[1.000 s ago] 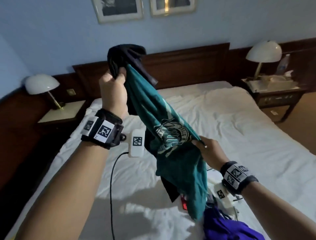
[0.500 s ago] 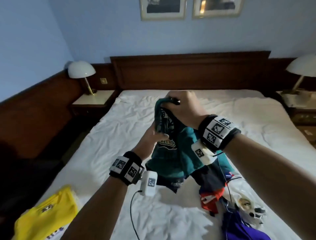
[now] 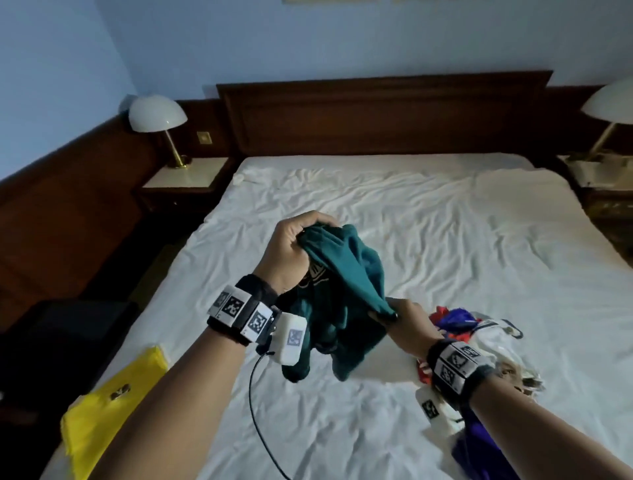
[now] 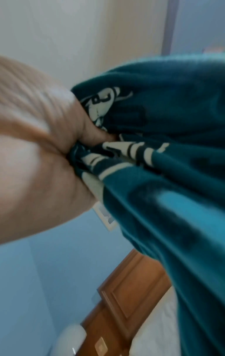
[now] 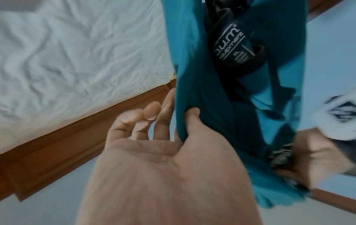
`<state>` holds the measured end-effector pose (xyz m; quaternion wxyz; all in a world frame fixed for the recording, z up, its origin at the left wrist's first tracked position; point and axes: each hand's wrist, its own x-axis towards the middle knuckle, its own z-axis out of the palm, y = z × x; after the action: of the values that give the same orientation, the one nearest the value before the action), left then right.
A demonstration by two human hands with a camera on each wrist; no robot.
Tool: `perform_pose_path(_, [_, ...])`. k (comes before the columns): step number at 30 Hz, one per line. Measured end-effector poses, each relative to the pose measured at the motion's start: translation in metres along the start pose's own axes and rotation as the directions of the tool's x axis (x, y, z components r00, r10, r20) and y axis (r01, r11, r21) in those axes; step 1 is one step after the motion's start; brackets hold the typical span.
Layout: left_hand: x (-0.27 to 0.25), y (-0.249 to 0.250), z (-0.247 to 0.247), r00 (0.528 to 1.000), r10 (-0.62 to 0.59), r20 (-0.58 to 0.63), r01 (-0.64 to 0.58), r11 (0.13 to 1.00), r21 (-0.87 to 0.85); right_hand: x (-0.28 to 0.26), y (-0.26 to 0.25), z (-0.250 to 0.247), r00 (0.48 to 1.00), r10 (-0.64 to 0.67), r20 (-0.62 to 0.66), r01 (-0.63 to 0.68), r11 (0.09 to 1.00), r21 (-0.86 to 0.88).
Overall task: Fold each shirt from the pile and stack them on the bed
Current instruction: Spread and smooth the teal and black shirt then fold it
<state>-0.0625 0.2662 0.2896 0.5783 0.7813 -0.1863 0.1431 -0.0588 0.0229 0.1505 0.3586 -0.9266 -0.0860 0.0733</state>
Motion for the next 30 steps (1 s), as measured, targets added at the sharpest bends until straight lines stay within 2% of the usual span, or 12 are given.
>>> perform_pose_path(3, [-0.036, -0.010, -0.014, 0.999, -0.040, 0.011, 0.040, 0.999, -0.025, 0.006, -0.003, -0.014, 0.989, -0.030, -0.144, 0.054, 0.985, 0.163])
perform_pose_path(6, [-0.076, -0.044, -0.020, 0.973, -0.181, 0.146, 0.175, 0.983, 0.051, 0.013, -0.030, -0.041, 0.955, -0.101, -0.277, 0.169, 0.958, 0.233])
perform_pose_path(9, [-0.106, -0.081, -0.017, 0.849, -0.395, 0.350, 0.328, 0.915, 0.236, 0.016, -0.066, -0.056, 0.935, -0.198, -0.293, 0.276, 0.927, 0.254])
perform_pose_path(11, [-0.116, -0.093, -0.009, 0.764, -0.487, 0.422, 0.424, 0.873, 0.240, 0.013, -0.089, -0.056, 0.944, -0.229, -0.239, 0.288, 0.924, 0.251])
perform_pose_path(12, [-0.115, -0.094, -0.003, 0.769, -0.502, 0.396, 0.457, 0.865, 0.208, 0.010, -0.099, -0.052, 0.947, -0.252, -0.197, 0.296, 0.924, 0.243])
perform_pose_path(16, [-0.088, -0.085, 0.022, 0.905, -0.409, 0.115, 0.377, 0.899, 0.224, -0.007, -0.111, -0.034, 0.936, -0.351, -0.038, 0.348, 0.899, 0.265])
perform_pose_path(18, [-0.071, -0.081, 0.026, 0.903, -0.398, 0.160, 0.356, 0.903, 0.240, -0.012, -0.109, -0.029, 0.928, -0.370, -0.048, 0.364, 0.870, 0.334])
perform_pose_path(21, [-0.057, -0.077, 0.025, 0.813, -0.445, 0.374, 0.367, 0.892, 0.264, -0.015, -0.101, -0.029, 0.947, -0.302, -0.110, 0.319, 0.840, 0.439])
perform_pose_path(23, [-0.056, -0.077, 0.019, 0.850, -0.391, 0.354, 0.265, 0.897, 0.354, -0.018, -0.091, -0.032, 0.954, -0.249, -0.169, 0.298, 0.857, 0.420])
perform_pose_path(26, [-0.054, -0.069, 0.008, 0.940, -0.282, 0.192, 0.241, 0.947, 0.214, -0.023, -0.072, -0.040, 0.962, -0.252, -0.105, 0.273, 0.874, 0.402])
perform_pose_path(29, [-0.052, -0.056, -0.001, 0.974, -0.217, 0.070, 0.210, 0.974, 0.085, -0.027, -0.054, -0.038, 0.978, -0.131, 0.164, -0.022, 0.714, 0.700])
perform_pose_path(30, [-0.051, -0.055, -0.004, 0.978, -0.203, 0.056, 0.199, 0.978, 0.069, -0.028, -0.051, -0.034, 0.979, -0.078, 0.189, -0.092, 0.659, 0.747])
